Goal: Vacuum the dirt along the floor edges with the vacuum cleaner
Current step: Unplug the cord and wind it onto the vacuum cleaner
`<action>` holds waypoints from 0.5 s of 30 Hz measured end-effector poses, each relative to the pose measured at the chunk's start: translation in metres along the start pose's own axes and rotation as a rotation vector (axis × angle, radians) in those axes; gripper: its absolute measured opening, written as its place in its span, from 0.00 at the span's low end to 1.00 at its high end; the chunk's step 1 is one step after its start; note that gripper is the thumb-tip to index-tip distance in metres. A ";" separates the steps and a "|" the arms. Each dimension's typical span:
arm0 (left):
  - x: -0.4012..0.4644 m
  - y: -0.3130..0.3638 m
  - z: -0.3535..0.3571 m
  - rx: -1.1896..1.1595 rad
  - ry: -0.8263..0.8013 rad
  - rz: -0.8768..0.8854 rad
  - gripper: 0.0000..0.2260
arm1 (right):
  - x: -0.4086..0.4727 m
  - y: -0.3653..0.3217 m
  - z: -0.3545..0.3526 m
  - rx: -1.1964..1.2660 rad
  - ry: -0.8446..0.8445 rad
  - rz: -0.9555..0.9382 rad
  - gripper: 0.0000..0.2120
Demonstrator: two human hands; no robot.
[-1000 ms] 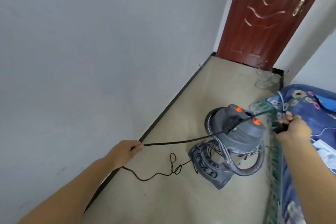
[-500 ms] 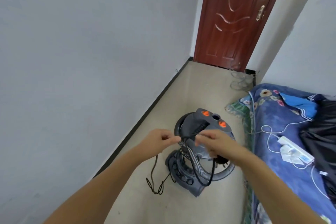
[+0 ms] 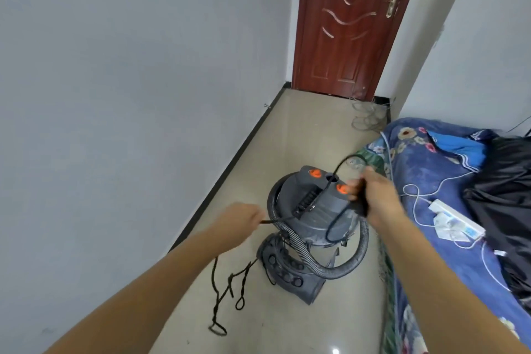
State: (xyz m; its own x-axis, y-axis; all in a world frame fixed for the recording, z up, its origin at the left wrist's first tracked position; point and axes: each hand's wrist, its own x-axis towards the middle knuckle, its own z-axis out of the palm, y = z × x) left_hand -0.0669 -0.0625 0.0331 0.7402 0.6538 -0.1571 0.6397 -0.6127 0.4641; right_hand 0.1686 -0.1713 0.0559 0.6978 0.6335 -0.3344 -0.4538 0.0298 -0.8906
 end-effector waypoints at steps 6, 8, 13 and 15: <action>0.026 0.072 -0.062 0.038 0.295 0.207 0.17 | -0.053 0.013 0.079 -0.699 -0.454 -0.322 0.13; 0.024 0.068 -0.073 -0.093 0.297 0.256 0.19 | -0.056 -0.003 0.080 -0.661 -0.555 -0.232 0.14; 0.014 0.015 -0.068 -0.473 0.295 0.083 0.26 | -0.047 -0.055 0.034 -0.386 -0.563 -0.089 0.11; 0.007 -0.024 -0.060 -0.502 0.296 -0.024 0.25 | -0.033 -0.070 0.001 -0.196 -0.398 -0.075 0.12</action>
State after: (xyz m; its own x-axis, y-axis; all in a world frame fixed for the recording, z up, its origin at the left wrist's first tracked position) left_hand -0.0894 -0.0166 0.0727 0.5907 0.8057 0.0441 0.4255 -0.3574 0.8314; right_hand 0.1770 -0.1932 0.1301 0.4397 0.8845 -0.1562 -0.2698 -0.0358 -0.9623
